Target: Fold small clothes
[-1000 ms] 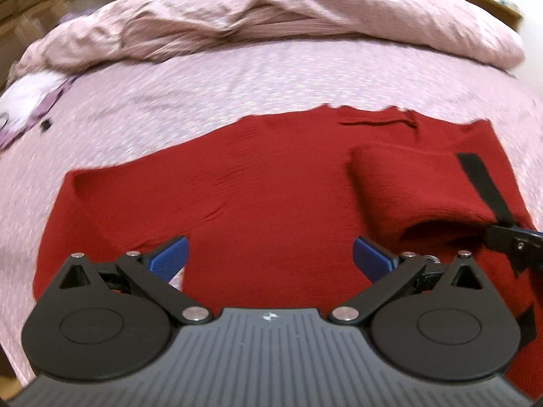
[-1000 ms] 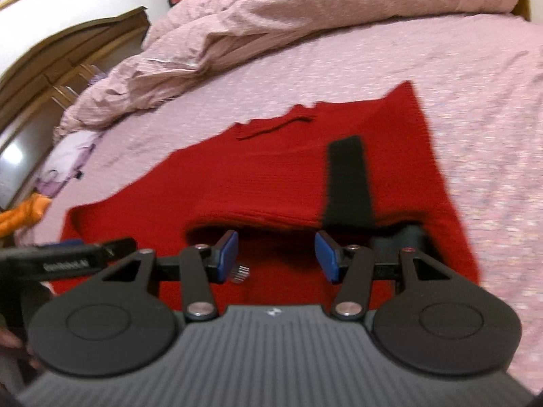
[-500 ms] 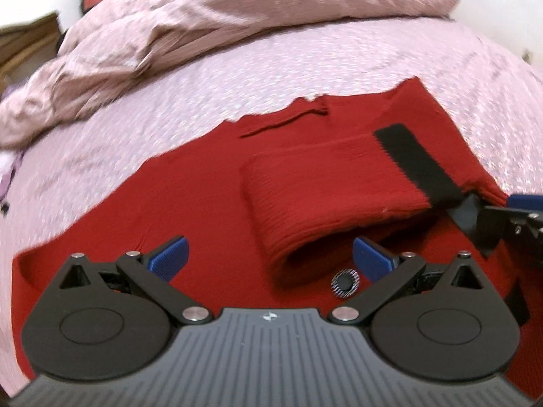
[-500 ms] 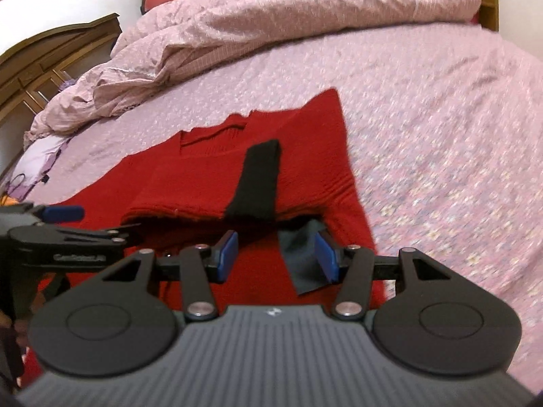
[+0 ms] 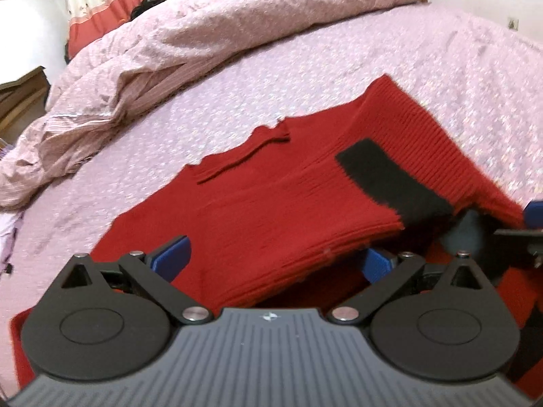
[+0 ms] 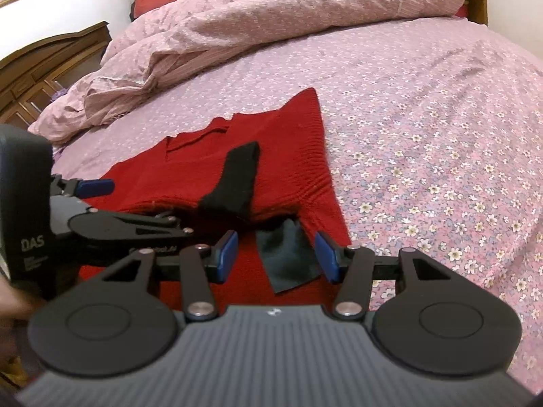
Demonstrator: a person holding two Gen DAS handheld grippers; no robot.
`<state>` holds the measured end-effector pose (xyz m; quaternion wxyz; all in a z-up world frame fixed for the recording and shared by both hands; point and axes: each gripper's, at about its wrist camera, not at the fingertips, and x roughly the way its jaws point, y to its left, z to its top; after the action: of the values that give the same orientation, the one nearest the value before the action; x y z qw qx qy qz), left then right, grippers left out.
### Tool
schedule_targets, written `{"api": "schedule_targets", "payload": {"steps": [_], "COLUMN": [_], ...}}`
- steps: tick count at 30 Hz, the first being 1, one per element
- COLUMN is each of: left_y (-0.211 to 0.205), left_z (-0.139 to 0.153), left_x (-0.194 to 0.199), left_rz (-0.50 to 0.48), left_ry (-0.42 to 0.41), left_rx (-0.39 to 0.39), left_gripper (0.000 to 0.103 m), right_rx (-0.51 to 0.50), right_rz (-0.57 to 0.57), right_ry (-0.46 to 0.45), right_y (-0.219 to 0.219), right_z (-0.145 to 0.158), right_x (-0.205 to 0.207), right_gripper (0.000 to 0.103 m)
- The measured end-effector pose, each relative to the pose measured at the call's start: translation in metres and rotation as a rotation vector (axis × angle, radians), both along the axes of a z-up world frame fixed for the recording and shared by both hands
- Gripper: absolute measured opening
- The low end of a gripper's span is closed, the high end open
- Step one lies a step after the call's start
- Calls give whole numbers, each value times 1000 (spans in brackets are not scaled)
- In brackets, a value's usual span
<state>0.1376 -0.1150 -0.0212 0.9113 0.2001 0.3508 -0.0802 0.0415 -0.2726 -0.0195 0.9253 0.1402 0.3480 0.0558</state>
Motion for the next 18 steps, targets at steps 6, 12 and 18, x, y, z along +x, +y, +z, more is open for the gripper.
{"api": "schedule_targets", "payload": {"steps": [6, 12, 18], "left_y": [-6, 7, 50], "left_z": [2, 14, 42], "left_x": [0, -3, -7], "left_rz": [-61, -80, 52], "left_ry": [-19, -30, -110], "left_rx": [-89, -211, -296], "left_gripper": [72, 28, 24], "right_rx": [5, 17, 15], "right_rz": [-21, -33, -34], "right_ry": [9, 22, 21], "right_y": [-2, -4, -3], "right_z": [-3, -5, -6], "right_x": [1, 2, 2], "right_gripper": [54, 53, 53]}}
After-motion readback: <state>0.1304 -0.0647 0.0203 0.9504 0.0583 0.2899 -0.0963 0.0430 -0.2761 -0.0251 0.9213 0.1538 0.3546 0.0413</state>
